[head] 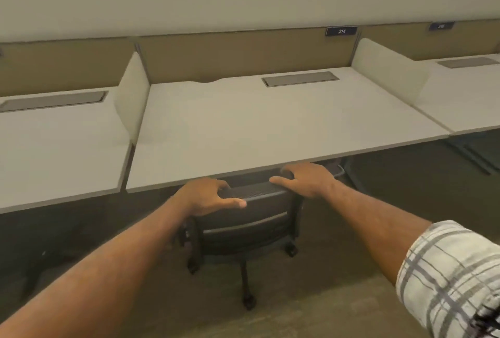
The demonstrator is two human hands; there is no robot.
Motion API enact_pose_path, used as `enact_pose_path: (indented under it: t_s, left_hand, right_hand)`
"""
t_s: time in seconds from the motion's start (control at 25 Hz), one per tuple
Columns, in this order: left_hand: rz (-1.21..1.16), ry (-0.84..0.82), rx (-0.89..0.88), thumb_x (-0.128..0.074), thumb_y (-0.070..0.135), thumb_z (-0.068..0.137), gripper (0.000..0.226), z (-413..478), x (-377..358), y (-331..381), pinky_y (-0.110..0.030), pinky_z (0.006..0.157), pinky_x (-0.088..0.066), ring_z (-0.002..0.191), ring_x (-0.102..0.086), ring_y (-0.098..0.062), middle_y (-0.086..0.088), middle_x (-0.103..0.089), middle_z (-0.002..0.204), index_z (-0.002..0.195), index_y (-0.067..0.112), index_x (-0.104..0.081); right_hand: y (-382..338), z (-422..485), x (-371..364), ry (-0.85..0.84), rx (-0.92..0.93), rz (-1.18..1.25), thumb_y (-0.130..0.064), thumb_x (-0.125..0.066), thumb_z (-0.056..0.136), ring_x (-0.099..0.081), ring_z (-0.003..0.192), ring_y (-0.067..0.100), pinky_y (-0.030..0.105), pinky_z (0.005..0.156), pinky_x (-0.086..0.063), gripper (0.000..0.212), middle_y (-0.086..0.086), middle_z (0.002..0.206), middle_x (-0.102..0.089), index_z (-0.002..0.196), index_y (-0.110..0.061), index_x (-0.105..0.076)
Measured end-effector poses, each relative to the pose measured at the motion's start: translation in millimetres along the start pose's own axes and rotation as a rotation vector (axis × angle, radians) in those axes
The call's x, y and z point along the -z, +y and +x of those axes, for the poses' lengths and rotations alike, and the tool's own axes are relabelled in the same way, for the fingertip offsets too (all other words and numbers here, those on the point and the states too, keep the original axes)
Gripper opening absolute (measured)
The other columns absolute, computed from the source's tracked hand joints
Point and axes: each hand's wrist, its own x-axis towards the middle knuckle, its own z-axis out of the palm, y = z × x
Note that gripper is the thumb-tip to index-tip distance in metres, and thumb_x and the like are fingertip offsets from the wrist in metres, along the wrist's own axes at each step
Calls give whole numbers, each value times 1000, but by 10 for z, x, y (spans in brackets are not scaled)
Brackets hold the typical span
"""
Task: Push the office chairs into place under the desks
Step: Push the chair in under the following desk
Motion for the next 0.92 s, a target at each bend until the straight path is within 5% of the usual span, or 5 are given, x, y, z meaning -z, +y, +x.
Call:
enact_pose_path:
  t_s: [0.12,0.24,0.4,0.6,0.92]
  left_hand:
    - [67,116,120,-40,111,44,102,-99,-56,99,-29,69,-43,81,-58,-2,21,-63,84,107,36,-69]
    - [110,253,260,-38,112,43,101,-156,-171,290,-36,76,-52,82,-62,-12,17,-62,78,98,34,-70]
    - [166,251,248,-31,113,45,100,-153,-261,513,-33,68,-47,75,-60,-7,18,-64,77,96,36,-68]
    - [183,288,200,-33,112,48,92,-177,-317,675,-30,59,-41,70,-58,-2,18,-64,74,90,38,-68]
    - [193,239,74,-33,110,49,98,-103,-296,799,-29,64,-43,76,-58,0,21,-65,85,107,40,-70]
  right_hand:
    - [150,-8,20,-46,113,-62,-107,-17,62,-65,85,19,38,76,-50,106,-4,87,-71,91,-20,-70]
    - [506,-62,117,-11,196,-61,-109,-25,58,-66,87,22,40,81,-54,112,1,93,-73,96,-14,-71]
    - [847,-208,113,64,238,-61,-102,-40,69,-52,58,14,32,55,-34,85,-4,62,-54,64,-18,-49]
    - [1032,-380,74,157,320,-93,-101,-43,69,-39,47,10,28,51,-27,82,-6,52,-42,59,-19,-39]
    - [1177,-684,13,251,244,-57,-101,-43,67,-38,46,9,24,53,-27,82,-6,49,-40,55,-20,-38]
